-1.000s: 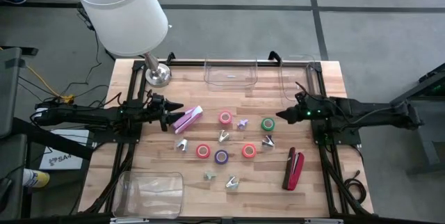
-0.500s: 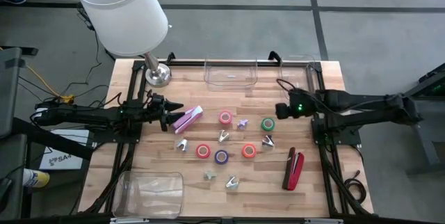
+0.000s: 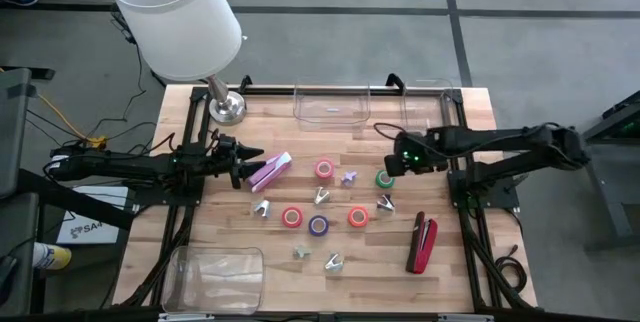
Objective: Pick and place Stapler, Stapler remover, tape
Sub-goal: Put the green tape into the top right transparent bin
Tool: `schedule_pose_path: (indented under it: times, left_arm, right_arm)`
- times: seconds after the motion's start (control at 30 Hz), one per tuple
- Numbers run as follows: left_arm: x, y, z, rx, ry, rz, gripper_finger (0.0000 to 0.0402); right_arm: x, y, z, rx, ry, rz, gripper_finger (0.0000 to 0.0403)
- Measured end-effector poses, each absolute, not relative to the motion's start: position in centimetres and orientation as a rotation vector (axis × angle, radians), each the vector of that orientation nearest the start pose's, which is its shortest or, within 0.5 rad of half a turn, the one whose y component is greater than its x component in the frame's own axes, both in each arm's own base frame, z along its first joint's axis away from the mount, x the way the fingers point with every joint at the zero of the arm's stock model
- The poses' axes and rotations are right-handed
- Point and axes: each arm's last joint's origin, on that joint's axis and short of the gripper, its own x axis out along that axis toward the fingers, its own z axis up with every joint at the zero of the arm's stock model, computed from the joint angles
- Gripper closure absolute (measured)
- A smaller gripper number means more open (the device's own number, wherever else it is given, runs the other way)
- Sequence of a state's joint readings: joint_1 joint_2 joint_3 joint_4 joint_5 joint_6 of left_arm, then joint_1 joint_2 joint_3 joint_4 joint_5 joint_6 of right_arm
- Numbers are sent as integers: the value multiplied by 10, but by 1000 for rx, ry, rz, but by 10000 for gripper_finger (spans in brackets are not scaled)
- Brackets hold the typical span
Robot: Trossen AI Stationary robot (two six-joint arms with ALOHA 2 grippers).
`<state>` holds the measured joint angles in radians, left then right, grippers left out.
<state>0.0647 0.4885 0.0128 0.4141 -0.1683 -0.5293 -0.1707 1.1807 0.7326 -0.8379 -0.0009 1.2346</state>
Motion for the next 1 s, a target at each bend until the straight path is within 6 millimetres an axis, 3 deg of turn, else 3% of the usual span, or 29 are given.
schedule_pose_path:
  times: [0.63, 1.0]
  left_arm:
    - [128, 13, 163, -524, -2, 244, 141]
    - [128, 13, 163, -524, -1, 244, 141]
  right_arm:
    - [222, -37, 151, 1141, 1207, -999, 116]
    - [223, -40, 145, 1158, 1220, -1035, 135]
